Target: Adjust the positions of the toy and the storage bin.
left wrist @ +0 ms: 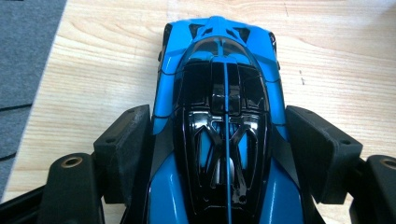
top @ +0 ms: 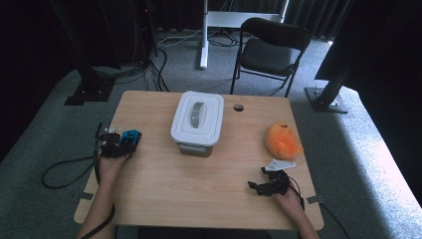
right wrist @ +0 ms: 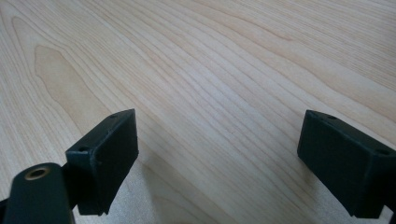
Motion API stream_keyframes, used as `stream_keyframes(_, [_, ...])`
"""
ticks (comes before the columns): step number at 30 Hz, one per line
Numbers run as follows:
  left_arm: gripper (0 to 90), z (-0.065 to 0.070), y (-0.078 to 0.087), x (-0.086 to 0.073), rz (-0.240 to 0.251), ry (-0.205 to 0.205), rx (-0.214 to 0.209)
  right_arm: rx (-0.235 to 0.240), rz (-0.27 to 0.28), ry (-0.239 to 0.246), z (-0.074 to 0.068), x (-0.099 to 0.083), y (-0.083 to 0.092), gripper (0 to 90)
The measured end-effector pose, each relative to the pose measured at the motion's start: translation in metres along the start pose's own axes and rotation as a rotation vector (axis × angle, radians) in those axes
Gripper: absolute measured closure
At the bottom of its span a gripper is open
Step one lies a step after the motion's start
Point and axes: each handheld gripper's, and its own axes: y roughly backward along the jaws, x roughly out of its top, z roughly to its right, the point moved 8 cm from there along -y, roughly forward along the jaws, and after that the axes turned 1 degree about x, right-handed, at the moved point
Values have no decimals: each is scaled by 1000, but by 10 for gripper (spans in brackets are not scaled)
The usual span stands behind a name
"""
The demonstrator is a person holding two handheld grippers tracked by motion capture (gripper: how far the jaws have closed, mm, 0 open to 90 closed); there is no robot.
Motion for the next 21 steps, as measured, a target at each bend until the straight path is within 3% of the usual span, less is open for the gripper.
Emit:
stream_keyframes(4, [264, 1, -5, -7, -6, -21, 1, 2, -1, 1, -1, 0, 0, 117])
stream_keyframes(13, [261, 0, -6, -12, 7, -22, -17, 2, -1, 5, -1, 0, 0, 117])
stream_keyframes(15, [258, -1, -6, -13, 8, -24, -35, 2, -2, 3, -1, 0, 0, 117])
stream_keyframes(18, [224, -3, -2, -12, 22, 6, -84, 2, -1, 1, -1, 0, 0, 117])
stream_keyframes(21, [169, -3, 1, -9, 25, -9, -84, 3, -1, 0, -1, 0, 0, 117])
